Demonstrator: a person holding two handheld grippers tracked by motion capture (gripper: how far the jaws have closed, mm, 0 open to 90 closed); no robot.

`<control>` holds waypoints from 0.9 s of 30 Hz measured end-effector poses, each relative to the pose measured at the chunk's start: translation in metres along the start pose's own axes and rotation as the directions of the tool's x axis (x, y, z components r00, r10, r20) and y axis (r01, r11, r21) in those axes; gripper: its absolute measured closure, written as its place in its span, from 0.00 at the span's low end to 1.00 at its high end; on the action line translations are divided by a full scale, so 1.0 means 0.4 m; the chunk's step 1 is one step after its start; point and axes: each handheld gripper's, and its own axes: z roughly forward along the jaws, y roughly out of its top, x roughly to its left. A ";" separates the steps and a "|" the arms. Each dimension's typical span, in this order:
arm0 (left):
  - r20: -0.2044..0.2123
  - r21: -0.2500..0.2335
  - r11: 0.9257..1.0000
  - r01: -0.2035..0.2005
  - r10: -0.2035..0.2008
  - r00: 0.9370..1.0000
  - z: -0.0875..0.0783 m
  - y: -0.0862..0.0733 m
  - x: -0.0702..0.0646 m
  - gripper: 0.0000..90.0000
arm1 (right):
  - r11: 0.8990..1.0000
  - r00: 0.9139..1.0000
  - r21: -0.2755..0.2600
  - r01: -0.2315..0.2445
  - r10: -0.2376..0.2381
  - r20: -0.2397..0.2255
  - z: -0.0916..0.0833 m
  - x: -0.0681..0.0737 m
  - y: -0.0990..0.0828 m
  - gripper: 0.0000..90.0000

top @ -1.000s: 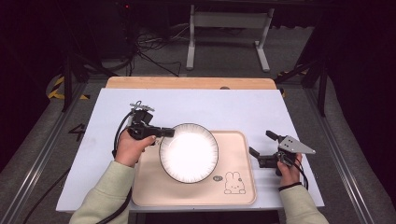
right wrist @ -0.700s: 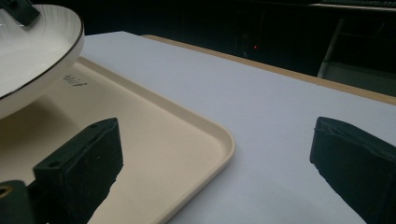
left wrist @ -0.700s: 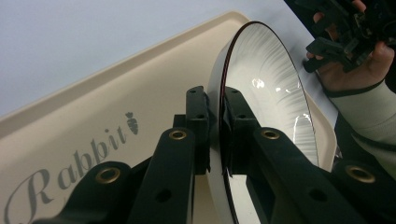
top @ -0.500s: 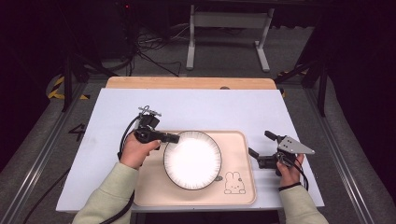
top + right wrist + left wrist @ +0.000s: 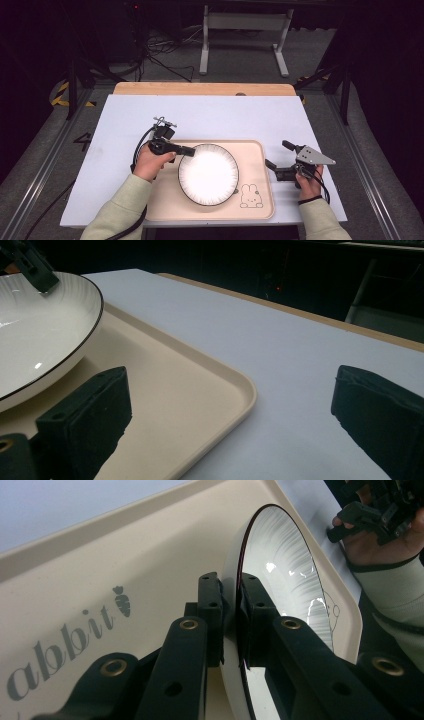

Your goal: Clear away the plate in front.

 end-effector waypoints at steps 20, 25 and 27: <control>0.022 -0.014 0.999 0.040 -0.040 0.999 0.030 -0.015 0.049 0.93 | 0.999 0.999 0.015 -0.029 0.029 -0.017 0.004 -0.008 0.001 0.05; 0.001 -0.012 0.999 0.029 -0.029 1.000 0.041 -0.019 0.056 0.93 | 0.998 0.998 0.000 -0.065 0.065 -0.025 0.000 -0.017 -0.001 0.05; -0.008 -0.018 1.000 0.019 -0.019 1.000 0.045 -0.018 0.056 0.93 | 0.998 0.997 0.000 -0.067 0.067 -0.024 -0.001 -0.018 -0.001 0.05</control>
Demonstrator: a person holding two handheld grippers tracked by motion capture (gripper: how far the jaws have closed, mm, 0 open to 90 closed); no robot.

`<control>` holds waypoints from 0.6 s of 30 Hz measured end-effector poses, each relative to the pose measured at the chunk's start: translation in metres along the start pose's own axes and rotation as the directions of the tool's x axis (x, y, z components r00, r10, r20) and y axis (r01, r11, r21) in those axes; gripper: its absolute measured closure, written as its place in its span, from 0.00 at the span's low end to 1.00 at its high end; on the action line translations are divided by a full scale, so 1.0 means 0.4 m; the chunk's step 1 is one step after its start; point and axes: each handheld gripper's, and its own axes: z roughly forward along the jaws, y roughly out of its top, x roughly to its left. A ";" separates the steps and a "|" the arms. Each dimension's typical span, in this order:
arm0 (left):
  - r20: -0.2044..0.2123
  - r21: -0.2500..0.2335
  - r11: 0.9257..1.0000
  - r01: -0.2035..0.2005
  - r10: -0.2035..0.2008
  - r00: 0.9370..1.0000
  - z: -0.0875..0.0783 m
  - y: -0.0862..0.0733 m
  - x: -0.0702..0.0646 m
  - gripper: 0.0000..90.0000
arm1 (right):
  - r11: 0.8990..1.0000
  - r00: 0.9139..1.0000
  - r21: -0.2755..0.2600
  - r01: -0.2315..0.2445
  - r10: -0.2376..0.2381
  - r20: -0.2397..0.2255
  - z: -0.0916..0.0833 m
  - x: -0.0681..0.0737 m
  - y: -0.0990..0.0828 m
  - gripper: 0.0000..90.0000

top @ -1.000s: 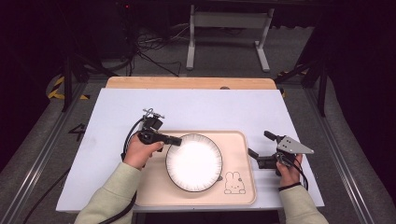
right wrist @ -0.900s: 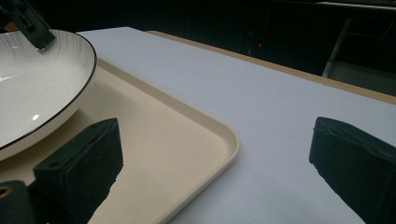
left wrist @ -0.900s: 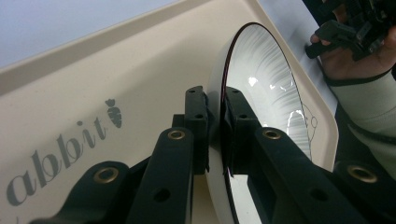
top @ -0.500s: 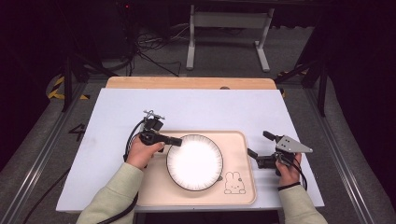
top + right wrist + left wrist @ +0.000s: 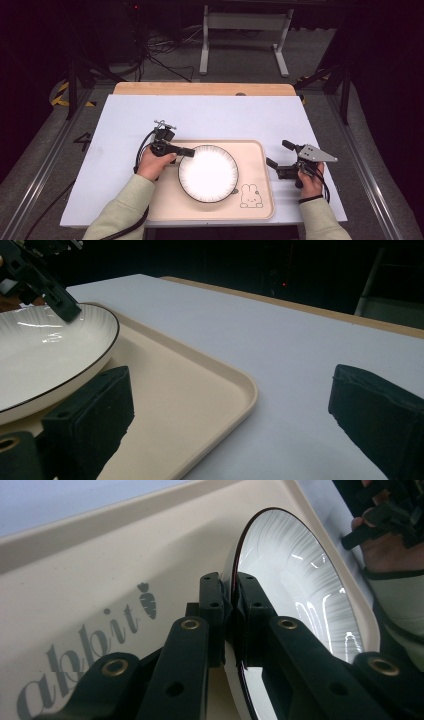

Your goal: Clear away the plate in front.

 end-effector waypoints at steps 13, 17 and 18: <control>-0.021 0.008 0.999 -0.031 0.031 0.999 0.010 -0.001 0.004 0.83 | 1.000 1.000 0.002 0.001 -0.001 -0.002 0.001 0.000 0.000 0.05; -0.043 -0.041 0.998 -0.056 0.054 0.998 -0.013 0.001 -0.003 0.73 | 1.000 1.000 0.007 0.007 -0.007 -0.001 0.002 0.001 0.000 0.05; -0.050 -0.052 0.996 -0.066 0.064 0.997 -0.019 0.000 -0.006 0.70 | 1.000 1.000 0.007 0.007 -0.007 -0.001 0.003 0.001 0.001 0.05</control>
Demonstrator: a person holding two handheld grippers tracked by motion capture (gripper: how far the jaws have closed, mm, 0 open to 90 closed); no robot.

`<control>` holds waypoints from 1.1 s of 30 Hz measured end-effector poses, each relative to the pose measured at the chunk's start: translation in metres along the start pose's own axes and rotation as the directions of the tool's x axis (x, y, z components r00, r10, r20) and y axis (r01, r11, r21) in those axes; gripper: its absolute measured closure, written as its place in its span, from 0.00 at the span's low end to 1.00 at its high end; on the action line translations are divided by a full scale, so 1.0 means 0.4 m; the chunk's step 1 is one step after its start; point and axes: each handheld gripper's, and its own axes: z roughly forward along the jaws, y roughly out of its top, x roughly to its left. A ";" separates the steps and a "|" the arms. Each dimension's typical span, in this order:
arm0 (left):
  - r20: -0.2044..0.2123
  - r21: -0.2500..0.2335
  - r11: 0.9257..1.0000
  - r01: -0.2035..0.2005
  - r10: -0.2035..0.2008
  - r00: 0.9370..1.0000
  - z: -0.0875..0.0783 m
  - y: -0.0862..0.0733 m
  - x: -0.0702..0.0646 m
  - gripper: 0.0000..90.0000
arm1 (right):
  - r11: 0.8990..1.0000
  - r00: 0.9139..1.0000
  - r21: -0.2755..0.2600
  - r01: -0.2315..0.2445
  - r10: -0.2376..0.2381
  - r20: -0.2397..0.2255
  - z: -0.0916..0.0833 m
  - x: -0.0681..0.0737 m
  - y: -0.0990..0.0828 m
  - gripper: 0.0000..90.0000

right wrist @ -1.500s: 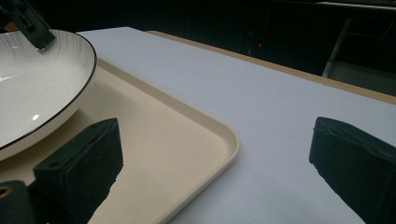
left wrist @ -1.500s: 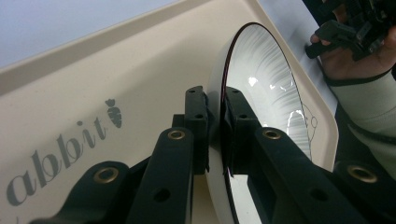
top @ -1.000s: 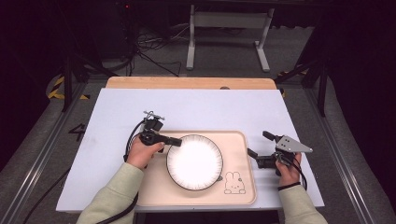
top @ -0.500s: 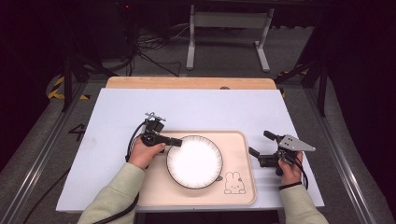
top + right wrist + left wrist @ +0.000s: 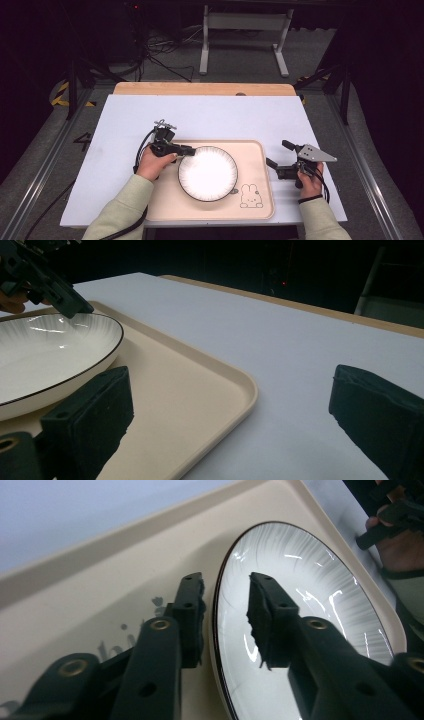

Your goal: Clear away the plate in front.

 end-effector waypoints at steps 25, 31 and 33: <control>-0.120 -0.338 0.903 -0.265 0.238 0.964 -0.143 -0.086 -0.041 0.32 | 1.000 1.000 0.023 -0.014 0.014 -0.019 0.005 -0.004 0.002 0.04; -0.132 -0.396 0.876 -0.274 0.241 0.962 -0.181 -0.117 -0.035 0.25 | 0.999 0.999 0.016 -0.031 0.031 -0.027 0.003 -0.009 0.002 0.03; -0.139 -0.408 0.872 -0.271 0.234 0.962 -0.189 -0.124 -0.033 0.24 | 0.999 0.999 0.014 -0.033 0.033 -0.029 0.002 -0.010 0.002 0.03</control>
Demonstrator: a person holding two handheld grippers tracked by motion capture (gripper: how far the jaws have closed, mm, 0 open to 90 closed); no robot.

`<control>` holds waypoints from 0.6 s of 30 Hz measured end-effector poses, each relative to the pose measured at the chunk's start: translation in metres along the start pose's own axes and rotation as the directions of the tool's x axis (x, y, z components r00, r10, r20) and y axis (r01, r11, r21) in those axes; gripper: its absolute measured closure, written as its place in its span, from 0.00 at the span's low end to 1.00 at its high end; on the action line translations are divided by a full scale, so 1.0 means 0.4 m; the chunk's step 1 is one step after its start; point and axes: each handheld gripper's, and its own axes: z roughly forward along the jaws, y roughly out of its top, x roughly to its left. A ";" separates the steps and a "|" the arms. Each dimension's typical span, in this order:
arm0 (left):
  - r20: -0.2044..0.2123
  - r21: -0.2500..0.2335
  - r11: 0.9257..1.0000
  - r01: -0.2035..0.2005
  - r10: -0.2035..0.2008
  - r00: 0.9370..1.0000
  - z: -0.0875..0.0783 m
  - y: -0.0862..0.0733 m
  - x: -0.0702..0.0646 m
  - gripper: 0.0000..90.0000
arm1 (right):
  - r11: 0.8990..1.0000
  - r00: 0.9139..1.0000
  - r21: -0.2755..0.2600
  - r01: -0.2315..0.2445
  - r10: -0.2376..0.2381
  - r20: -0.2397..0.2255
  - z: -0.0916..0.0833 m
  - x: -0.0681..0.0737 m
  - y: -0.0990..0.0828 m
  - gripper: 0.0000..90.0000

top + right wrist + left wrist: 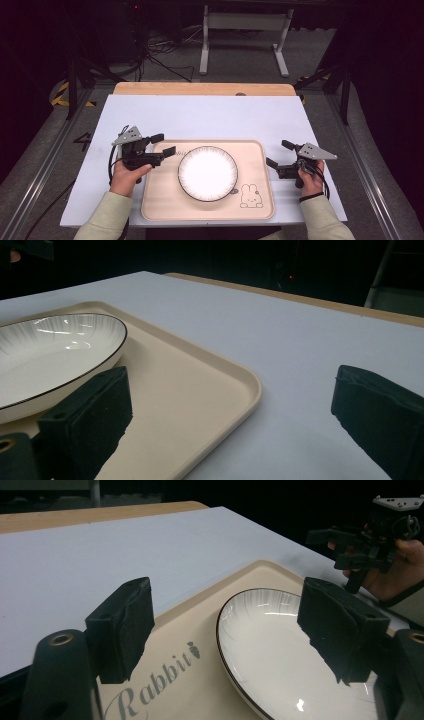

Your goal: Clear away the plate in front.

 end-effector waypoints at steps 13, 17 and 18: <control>-0.045 -0.055 0.998 0.006 -0.008 0.999 -0.067 -0.040 0.007 0.11 | 1.000 1.000 -0.016 0.003 -0.003 -0.017 -0.004 0.000 -0.001 0.03; -0.056 -0.072 0.997 -0.009 0.005 0.998 -0.082 -0.050 0.009 0.10 | 1.000 1.000 -0.017 0.000 -0.001 -0.023 -0.004 -0.001 -0.002 0.02; -0.055 -0.074 0.997 -0.008 0.004 0.998 -0.085 -0.051 0.008 0.09 | 1.000 1.000 -0.016 0.001 -0.001 -0.022 -0.004 -0.001 -0.001 0.02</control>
